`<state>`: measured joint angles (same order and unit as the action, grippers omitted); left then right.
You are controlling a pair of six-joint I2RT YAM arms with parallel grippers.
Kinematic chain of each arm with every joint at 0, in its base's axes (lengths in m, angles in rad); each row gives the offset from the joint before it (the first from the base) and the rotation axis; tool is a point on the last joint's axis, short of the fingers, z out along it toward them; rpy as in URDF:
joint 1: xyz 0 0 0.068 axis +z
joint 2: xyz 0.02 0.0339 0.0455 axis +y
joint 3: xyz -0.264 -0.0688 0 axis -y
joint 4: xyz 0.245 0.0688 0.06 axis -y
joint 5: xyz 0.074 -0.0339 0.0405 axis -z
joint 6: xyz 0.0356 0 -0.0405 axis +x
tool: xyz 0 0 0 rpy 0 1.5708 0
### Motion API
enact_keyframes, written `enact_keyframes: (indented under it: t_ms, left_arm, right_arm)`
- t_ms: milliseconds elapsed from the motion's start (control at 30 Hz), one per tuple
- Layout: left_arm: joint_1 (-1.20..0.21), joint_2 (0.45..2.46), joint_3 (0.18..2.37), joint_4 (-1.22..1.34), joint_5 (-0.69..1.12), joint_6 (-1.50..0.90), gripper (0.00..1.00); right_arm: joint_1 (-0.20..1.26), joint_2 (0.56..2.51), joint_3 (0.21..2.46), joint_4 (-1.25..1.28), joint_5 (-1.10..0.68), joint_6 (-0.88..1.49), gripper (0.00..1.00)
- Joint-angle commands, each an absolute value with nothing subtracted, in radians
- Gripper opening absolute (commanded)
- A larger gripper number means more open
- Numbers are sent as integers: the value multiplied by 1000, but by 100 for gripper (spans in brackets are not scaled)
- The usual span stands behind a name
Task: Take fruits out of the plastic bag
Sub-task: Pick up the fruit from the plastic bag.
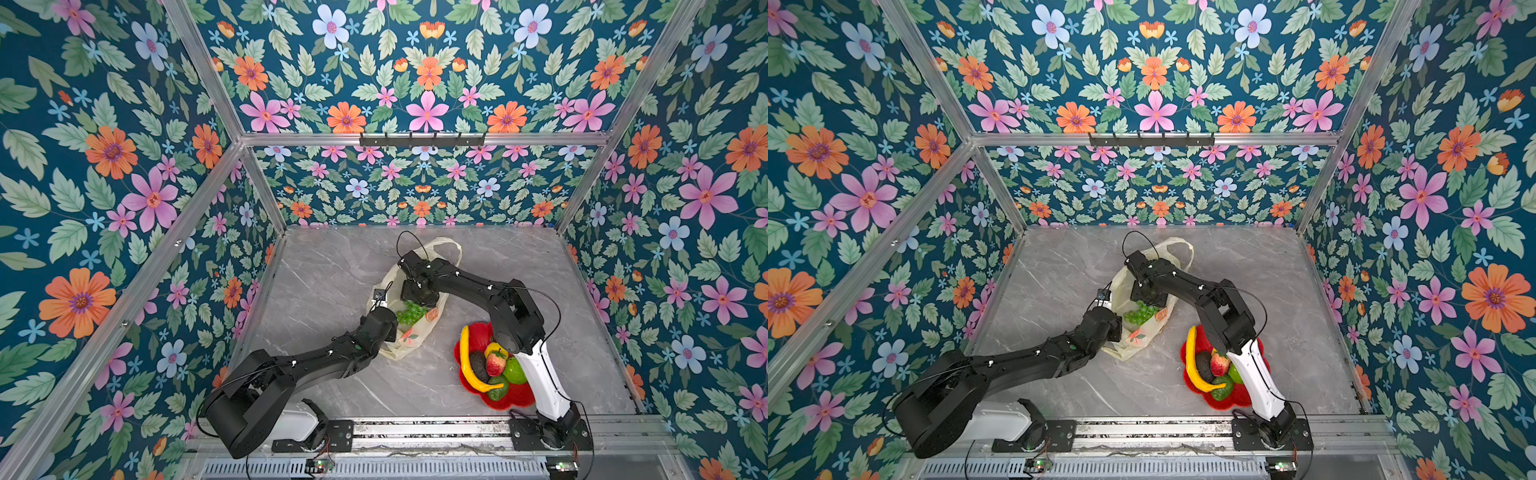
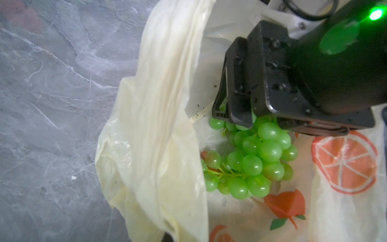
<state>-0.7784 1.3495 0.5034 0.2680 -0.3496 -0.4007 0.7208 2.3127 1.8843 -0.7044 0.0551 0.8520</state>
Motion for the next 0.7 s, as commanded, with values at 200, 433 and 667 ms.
enact_keyframes:
  t_ms: [200, 433, 667]
  left_arm:
    - [-778, 1344, 502, 272, -370, -394, 1]
    - [-778, 1345, 501, 270, -374, -394, 1]
    - [-778, 1342, 501, 268, -379, -395, 1]
  right_arm:
    - [722, 2262, 1824, -649, 8, 824, 55]
    - [722, 2207, 1766, -565, -10, 825, 43]
    - [721, 2188, 1742, -538, -8, 826, 41]
